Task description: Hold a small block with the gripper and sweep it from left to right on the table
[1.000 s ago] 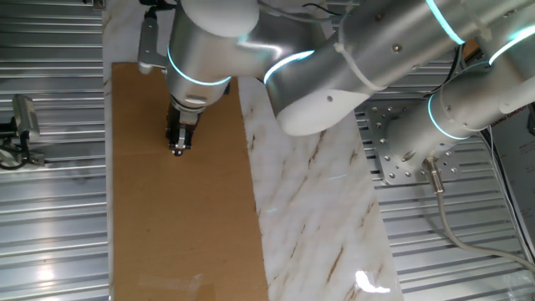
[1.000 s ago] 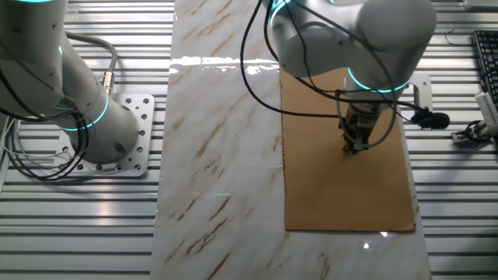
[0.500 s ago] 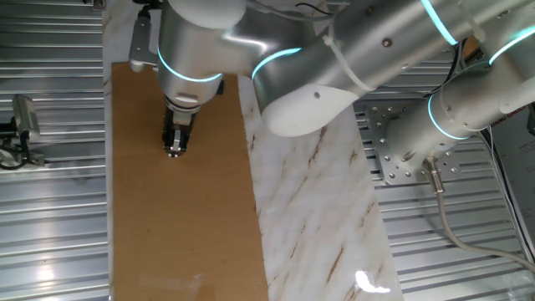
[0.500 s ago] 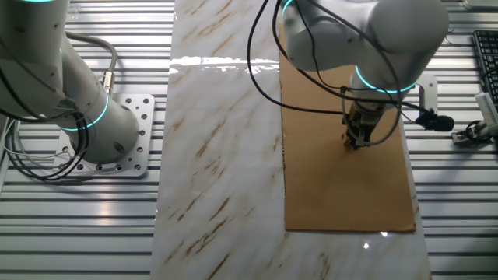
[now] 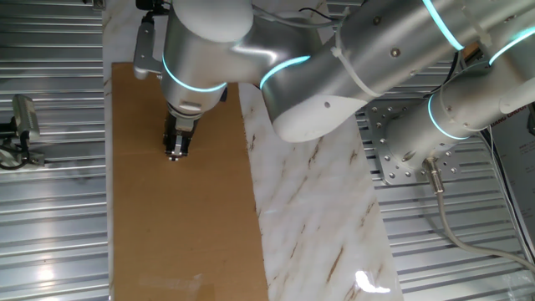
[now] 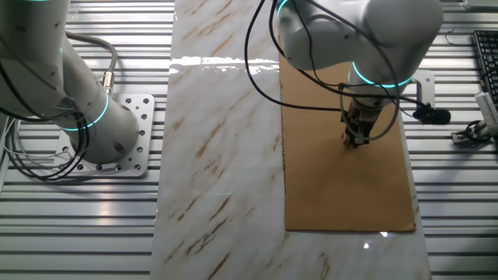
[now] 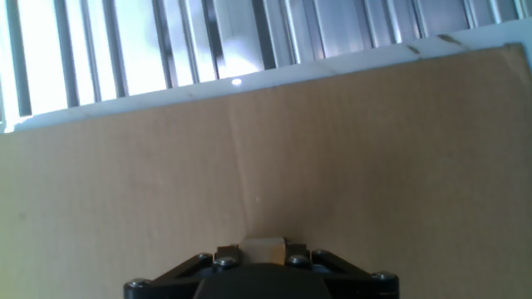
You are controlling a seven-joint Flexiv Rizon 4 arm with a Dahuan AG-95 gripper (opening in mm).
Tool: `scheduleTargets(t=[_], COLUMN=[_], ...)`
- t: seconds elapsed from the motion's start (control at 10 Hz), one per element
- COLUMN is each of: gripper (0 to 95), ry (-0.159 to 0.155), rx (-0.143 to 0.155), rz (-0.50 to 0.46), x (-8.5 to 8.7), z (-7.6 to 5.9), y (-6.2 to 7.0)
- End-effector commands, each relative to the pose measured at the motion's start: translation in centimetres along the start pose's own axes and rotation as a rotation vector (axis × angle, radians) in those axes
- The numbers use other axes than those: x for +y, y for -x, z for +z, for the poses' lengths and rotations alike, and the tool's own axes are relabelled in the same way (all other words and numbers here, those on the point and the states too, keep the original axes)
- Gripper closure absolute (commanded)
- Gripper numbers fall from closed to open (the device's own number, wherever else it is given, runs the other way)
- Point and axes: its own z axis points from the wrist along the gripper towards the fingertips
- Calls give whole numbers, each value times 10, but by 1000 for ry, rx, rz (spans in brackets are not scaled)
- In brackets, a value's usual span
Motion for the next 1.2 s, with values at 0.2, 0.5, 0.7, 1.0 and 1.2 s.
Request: scheduleTargets(t=[0.2,0.5,0.7,1.0,1.2], gripper=[950,950,760,380,380], ry=[36,31,55,51,50], rx=[12,24,3,10,9], rz=[4,2,-8,-15,-20], x=[-1,0,0,0,0], z=[0,0,0,0,2], y=[-1,-1,-1,-1,-2])
